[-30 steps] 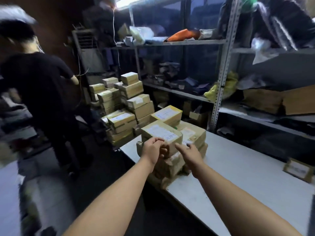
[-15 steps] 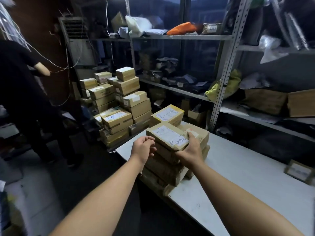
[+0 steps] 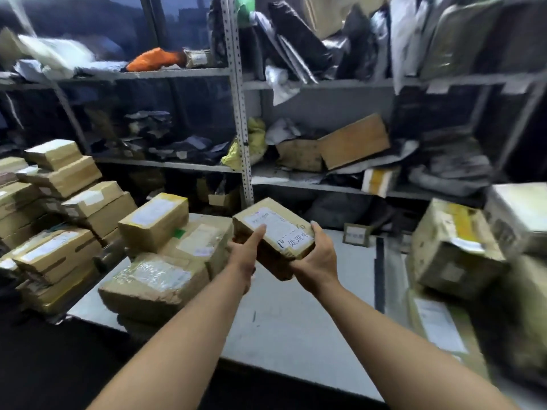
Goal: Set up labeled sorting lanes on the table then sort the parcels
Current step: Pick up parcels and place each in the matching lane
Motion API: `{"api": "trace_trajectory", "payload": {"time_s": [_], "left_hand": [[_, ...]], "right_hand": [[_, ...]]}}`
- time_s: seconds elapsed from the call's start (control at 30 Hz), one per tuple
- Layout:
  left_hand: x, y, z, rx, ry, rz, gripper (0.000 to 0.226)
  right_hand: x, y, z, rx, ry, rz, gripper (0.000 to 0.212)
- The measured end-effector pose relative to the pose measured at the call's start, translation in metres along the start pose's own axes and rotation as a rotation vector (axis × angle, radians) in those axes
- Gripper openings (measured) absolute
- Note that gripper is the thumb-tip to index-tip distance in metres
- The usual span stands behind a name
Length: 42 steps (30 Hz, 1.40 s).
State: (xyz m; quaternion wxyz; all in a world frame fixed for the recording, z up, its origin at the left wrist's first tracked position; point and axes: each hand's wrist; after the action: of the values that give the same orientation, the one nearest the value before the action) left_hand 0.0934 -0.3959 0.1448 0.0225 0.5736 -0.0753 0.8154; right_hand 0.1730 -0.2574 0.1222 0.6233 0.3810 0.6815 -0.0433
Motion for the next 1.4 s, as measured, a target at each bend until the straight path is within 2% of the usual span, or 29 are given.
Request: {"api": "trace_trajectory", "payload": {"time_s": [0.1, 0.2, 0.4, 0.53, 0.63, 0.7, 0.77, 0.8, 0.87, 0.93, 1.07, 1.17, 1.4], "left_hand": [[-0.019, -0.078, 0.021, -0.154, 0.096, 0.06, 0.083], [-0.043, -0.148, 0.044, -0.22, 0.137, 0.052, 0.07], [-0.094, -0.252, 0.089, -0.308, 0.053, 0.03, 0.073], [-0.119, -0.291, 0.108, -0.389, 0.026, -0.009, 0.075], [-0.135, -0.3, 0.109, -0.487, 0.02, -0.065, 0.075], [-0.141, -0.301, 0.109, -0.535, 0.02, -0.107, 0.062], [-0.145, -0.299, 0.106, -0.487, -0.011, -0.198, 0.039], [-0.147, -0.297, 0.103, -0.434, -0.035, -0.276, 0.034], [-0.154, -0.289, 0.095, -0.336, -0.087, -0.45, 0.037], [-0.161, -0.28, 0.089, -0.305, -0.111, -0.526, 0.031], [-0.17, -0.273, 0.089, -0.306, -0.126, -0.547, 0.02], [-0.174, -0.273, 0.093, -0.291, -0.14, -0.499, 0.023], [-0.168, -0.28, 0.11, -0.396, -0.153, -0.432, 0.008]], "right_hand": [[0.032, 0.067, 0.01, 0.107, -0.072, 0.007, 0.115], [0.067, 0.131, 0.026, 0.151, -0.126, 0.068, 0.119], [0.128, 0.236, 0.062, 0.128, -0.23, 0.131, 0.135], [0.16, 0.265, 0.082, 0.245, -0.238, 0.173, 0.121], [0.179, 0.27, 0.094, 0.301, -0.251, 0.207, 0.117], [0.191, 0.271, 0.1, 0.324, -0.271, 0.218, 0.115], [0.2, 0.269, 0.104, 0.329, -0.297, 0.227, 0.109], [0.203, 0.268, 0.106, 0.322, -0.315, 0.236, 0.107], [0.212, 0.265, 0.11, 0.315, -0.336, 0.255, 0.105], [0.218, 0.263, 0.113, 0.298, -0.367, 0.254, 0.104], [0.224, 0.258, 0.113, 0.227, -0.423, 0.272, 0.106], [0.222, 0.249, 0.108, 0.214, -0.458, 0.275, 0.11], [0.214, 0.247, 0.1, 0.092, -0.52, 0.403, 0.123]]}}
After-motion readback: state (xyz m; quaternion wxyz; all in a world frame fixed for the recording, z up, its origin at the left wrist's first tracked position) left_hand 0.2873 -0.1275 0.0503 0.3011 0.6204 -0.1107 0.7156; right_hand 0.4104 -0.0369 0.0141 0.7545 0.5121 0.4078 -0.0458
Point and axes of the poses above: each hand's wrist, its own z-axis away from the middle knuckle, its own y-axis out of the back of the hand, x = y × z, and after that the axes turned 2 degrees about -y, right-handed
